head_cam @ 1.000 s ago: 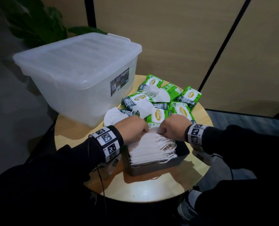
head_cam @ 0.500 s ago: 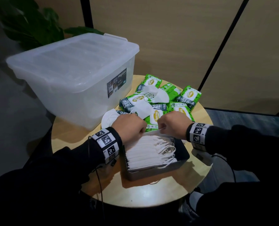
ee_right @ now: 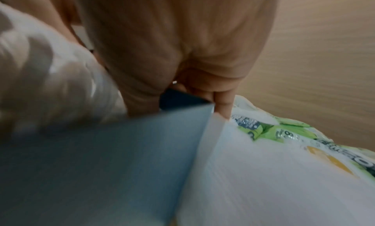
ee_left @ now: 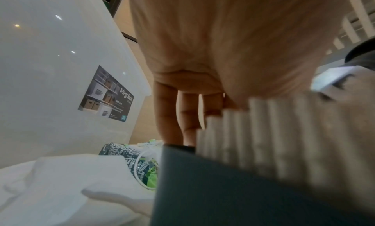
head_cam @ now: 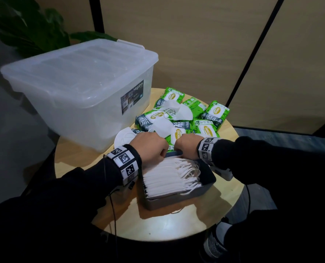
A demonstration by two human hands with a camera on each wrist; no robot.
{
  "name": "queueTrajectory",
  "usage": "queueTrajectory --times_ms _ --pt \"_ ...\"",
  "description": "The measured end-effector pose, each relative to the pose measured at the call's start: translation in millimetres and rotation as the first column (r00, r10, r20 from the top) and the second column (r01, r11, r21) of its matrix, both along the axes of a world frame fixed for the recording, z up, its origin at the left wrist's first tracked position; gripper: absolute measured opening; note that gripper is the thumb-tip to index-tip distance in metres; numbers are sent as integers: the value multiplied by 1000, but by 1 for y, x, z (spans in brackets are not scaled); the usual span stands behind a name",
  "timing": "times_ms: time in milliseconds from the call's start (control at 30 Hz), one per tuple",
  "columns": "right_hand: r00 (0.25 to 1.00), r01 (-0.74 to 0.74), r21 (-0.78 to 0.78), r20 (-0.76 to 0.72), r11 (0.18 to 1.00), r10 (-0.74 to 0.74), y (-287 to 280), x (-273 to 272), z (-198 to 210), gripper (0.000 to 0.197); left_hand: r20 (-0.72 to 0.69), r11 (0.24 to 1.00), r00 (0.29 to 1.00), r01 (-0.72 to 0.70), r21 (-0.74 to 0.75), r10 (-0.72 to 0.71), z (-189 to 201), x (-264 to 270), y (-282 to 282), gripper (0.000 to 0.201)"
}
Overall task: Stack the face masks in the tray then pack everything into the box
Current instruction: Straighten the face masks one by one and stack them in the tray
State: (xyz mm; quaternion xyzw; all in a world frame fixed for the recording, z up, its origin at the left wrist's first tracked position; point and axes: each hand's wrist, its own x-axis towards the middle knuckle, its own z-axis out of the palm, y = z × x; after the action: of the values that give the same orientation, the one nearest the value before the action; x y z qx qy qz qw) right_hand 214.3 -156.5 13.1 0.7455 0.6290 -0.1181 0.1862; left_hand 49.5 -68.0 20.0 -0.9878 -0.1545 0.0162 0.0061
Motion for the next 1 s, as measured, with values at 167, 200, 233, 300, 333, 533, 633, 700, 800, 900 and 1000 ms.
queueTrajectory --times_ms 167,200,233,300,333,533,633,700,800,900,1000 --pt "998 15 -26 -65 1000 -16 -3 12 3 13 41 989 999 -10 -146 16 -6 0 11 11" --pt "996 25 -16 -87 1000 -26 -4 16 8 14 45 982 999 -20 -189 29 -8 -1 14 19" --pt "993 40 -1 -107 999 -40 -6 20 12 13 36 976 999 -31 -217 40 -9 -2 16 23" --pt "990 58 42 -131 997 -52 -8 21 16 12 7 974 999 -42 -222 45 -8 -1 18 17" --pt "992 54 57 -121 997 -47 -8 20 15 10 -9 978 999 -46 -205 45 -8 0 18 14" --pt "998 65 29 -1 997 -65 -2 4 12 4 -59 976 993 -114 -184 105 -4 8 14 28" --pt "995 101 -1 -23 995 -101 -4 2 10 11 -67 957 992 -121 -265 107 -6 7 16 19" --pt "981 161 -68 -100 985 -167 -9 6 10 19 -75 923 993 -109 -370 87 -5 4 22 10" --pt "744 312 -190 -561 931 -364 -27 27 19 20 -105 811 991 -125 -571 80 3 -8 39 19" --pt "442 557 -103 -803 824 -399 -42 64 36 18 -12 674 966 -190 -714 259 16 -20 62 22" --pt "474 753 96 -764 651 -436 -50 98 47 14 67 698 894 -298 -651 443 20 -26 87 14"
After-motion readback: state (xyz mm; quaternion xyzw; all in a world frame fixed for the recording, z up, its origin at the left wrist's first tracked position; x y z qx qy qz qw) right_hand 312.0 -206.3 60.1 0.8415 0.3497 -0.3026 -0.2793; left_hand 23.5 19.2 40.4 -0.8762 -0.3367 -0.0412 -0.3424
